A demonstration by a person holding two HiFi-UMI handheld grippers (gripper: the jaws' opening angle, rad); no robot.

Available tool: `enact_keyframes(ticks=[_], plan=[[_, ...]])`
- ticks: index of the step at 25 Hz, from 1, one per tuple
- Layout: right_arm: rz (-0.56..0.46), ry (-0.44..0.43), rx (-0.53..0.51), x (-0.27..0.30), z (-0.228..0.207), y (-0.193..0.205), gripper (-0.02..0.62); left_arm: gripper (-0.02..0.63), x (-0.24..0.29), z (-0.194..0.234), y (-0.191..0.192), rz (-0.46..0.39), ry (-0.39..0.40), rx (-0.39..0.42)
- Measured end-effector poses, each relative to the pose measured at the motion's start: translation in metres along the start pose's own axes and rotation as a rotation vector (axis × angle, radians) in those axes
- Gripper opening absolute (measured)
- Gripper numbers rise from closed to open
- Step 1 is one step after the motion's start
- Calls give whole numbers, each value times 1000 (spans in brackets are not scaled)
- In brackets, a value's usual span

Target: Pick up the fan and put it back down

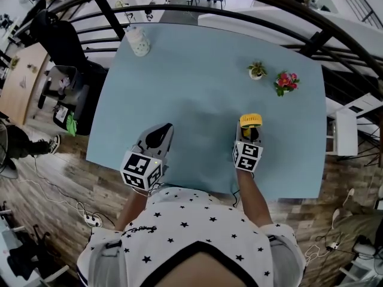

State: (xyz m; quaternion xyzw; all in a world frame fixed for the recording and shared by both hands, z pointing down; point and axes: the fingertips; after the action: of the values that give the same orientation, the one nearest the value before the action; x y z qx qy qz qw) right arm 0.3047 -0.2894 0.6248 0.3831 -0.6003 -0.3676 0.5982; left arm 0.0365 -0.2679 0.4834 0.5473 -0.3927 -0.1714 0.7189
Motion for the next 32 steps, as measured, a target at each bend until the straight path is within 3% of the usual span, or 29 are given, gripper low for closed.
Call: enact_keyframes(ticks=[32], plan=[[-190, -96, 76, -119, 16, -86, 173, 29, -6, -58, -7, -49, 158, 21]])
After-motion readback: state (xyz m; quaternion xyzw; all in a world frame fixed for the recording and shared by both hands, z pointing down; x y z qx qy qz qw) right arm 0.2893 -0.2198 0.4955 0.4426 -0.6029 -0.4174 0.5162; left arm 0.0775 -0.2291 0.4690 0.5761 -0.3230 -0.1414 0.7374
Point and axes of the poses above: the fingertips, and each gripper's own axes: x forward along the fingers, z to its left, y out of its underside, and after that the axes turned 3 degrees about x, right-handed
